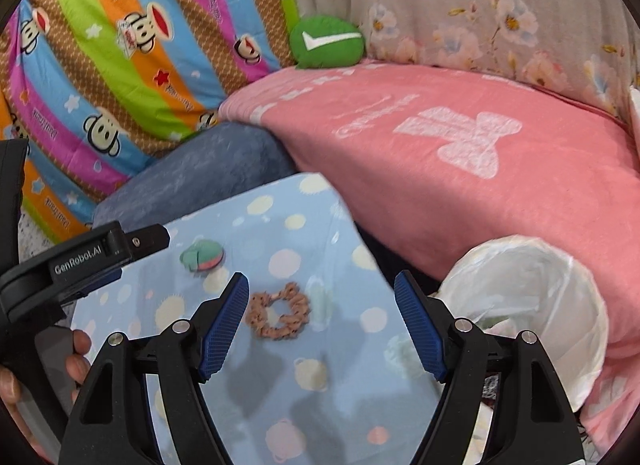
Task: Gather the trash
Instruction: 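Move both tools back over the cloth toward the green pouch and tan scrunchie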
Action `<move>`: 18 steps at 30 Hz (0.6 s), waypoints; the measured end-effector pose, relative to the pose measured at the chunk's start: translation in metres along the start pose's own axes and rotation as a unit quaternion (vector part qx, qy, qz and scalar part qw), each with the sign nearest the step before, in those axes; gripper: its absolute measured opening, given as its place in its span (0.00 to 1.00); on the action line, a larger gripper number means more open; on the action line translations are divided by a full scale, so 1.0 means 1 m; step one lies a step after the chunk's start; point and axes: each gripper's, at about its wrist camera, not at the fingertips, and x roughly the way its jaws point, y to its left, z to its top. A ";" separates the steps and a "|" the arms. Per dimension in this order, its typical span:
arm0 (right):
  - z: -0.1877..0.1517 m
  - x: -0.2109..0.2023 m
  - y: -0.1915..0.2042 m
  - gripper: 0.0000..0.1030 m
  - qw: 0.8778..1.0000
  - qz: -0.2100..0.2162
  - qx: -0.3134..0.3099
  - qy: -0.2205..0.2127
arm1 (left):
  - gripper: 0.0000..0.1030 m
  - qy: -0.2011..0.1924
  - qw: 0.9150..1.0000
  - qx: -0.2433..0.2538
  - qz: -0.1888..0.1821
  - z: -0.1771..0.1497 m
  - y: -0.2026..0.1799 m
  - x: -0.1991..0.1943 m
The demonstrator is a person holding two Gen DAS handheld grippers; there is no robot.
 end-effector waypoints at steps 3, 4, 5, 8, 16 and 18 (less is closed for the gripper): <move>-0.009 0.022 0.013 0.71 1.000 0.006 -0.007 0.023 | 0.86 0.011 1.000 -0.015 0.019 0.001 0.022 0.016; -0.012 0.032 0.017 0.71 0.999 0.009 -0.010 0.031 | 0.86 0.015 0.999 -0.018 0.026 0.002 0.028 0.022; -0.014 0.039 0.020 0.71 0.999 0.010 -0.012 0.038 | 0.86 0.018 0.999 -0.020 0.031 0.002 0.035 0.027; -0.021 0.062 0.028 0.71 0.998 0.012 -0.015 0.058 | 0.86 0.029 0.998 -0.023 0.050 0.007 0.052 0.047; -0.033 0.113 0.030 0.70 0.995 0.004 -0.009 0.095 | 0.86 0.058 0.995 -0.050 0.063 0.027 0.085 0.101; -0.032 0.123 0.030 0.70 0.995 0.003 -0.007 0.100 | 0.86 0.063 0.995 -0.053 0.059 0.034 0.088 0.114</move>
